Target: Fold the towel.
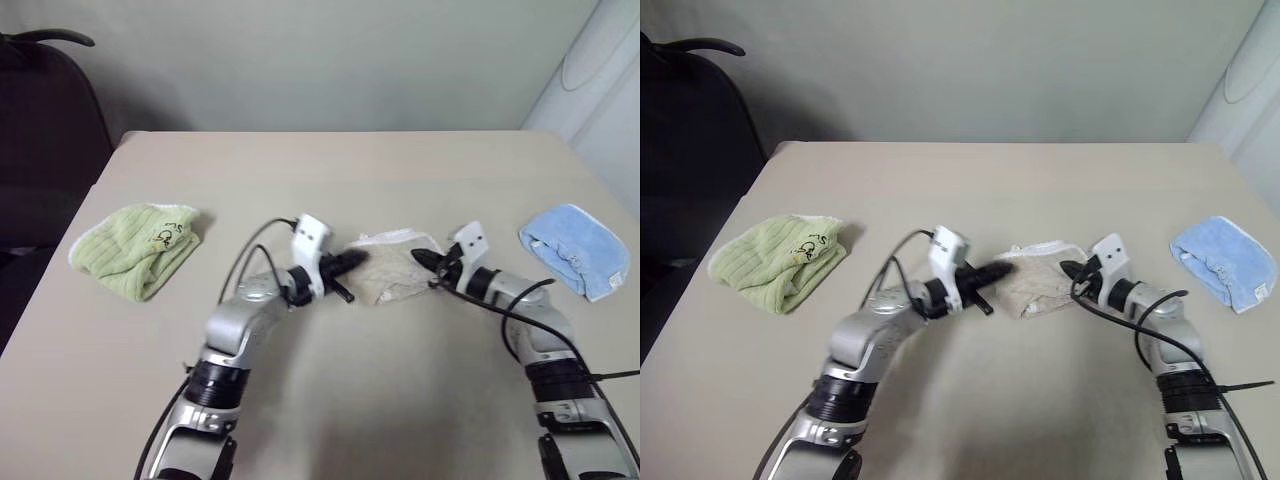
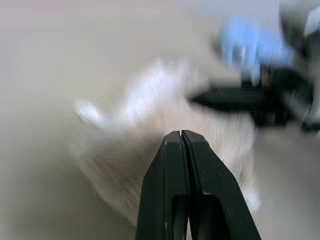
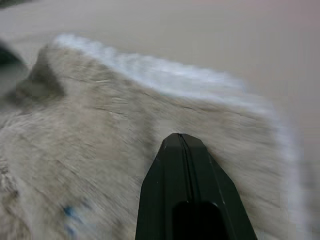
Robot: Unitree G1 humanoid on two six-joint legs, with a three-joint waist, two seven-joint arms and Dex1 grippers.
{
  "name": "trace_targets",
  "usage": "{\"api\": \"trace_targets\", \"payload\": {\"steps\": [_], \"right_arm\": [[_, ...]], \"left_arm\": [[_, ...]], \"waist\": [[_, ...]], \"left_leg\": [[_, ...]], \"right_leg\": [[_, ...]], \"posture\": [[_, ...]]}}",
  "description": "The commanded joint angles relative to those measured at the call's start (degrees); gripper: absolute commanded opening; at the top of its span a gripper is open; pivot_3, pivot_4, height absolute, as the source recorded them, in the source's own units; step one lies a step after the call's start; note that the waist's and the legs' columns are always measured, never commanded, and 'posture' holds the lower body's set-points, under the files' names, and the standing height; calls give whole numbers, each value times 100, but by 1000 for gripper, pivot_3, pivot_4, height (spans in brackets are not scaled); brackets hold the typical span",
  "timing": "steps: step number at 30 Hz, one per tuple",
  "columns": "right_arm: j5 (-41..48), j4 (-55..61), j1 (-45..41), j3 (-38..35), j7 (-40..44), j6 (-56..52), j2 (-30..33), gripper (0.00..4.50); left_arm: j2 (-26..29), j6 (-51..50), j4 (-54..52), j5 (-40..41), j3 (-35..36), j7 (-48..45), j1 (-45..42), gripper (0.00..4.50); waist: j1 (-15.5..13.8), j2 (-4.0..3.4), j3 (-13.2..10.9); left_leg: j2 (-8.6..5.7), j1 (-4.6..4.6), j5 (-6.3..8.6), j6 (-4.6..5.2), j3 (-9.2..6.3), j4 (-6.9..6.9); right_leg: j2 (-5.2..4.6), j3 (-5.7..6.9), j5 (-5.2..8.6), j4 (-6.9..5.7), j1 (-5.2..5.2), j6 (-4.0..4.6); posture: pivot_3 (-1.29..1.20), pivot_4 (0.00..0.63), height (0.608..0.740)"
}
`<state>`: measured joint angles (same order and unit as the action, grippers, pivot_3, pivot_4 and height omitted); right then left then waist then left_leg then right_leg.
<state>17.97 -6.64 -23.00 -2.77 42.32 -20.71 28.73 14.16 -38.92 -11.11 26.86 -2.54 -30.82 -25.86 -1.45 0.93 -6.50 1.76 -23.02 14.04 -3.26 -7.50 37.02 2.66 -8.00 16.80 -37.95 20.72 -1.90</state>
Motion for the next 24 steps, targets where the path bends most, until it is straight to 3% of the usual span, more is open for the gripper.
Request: {"api": "trace_targets", "payload": {"steps": [1,8,12,24], "right_arm": [[623,454,-16,-615,106,-596,261,574],[1434,267,-159,-816,540,-2106,636,2966],[1433,-228,-399,-772,609,-2365,654,4351],[568,-1649,-1004,304,1559,-1728,608,4480]], "left_arm": [[426,-134,-613,118,471,81,297,78],[890,-165,-786,167,987,194,1014,78],[957,-162,-1050,277,1089,209,1481,78],[928,-275,-1553,339,1011,604,2187,78]], "waist": [[13,0,0],[8,4,-2],[23,4,-2],[58,8,0]], "left_leg": [[0,5,0,0,2,-3],[-1,12,0,0,3,-5],[-1,12,0,1,4,-6],[0,14,2,3,2,-5]], "right_leg": [[1,-3,1,1,-1,-1],[0,-9,4,0,-5,-7],[1,-11,4,0,-2,-7],[2,-8,3,-7,-4,-5]], "posture": [[0,150,740],[0,150,740],[0,150,740],[0,150,740]]}}
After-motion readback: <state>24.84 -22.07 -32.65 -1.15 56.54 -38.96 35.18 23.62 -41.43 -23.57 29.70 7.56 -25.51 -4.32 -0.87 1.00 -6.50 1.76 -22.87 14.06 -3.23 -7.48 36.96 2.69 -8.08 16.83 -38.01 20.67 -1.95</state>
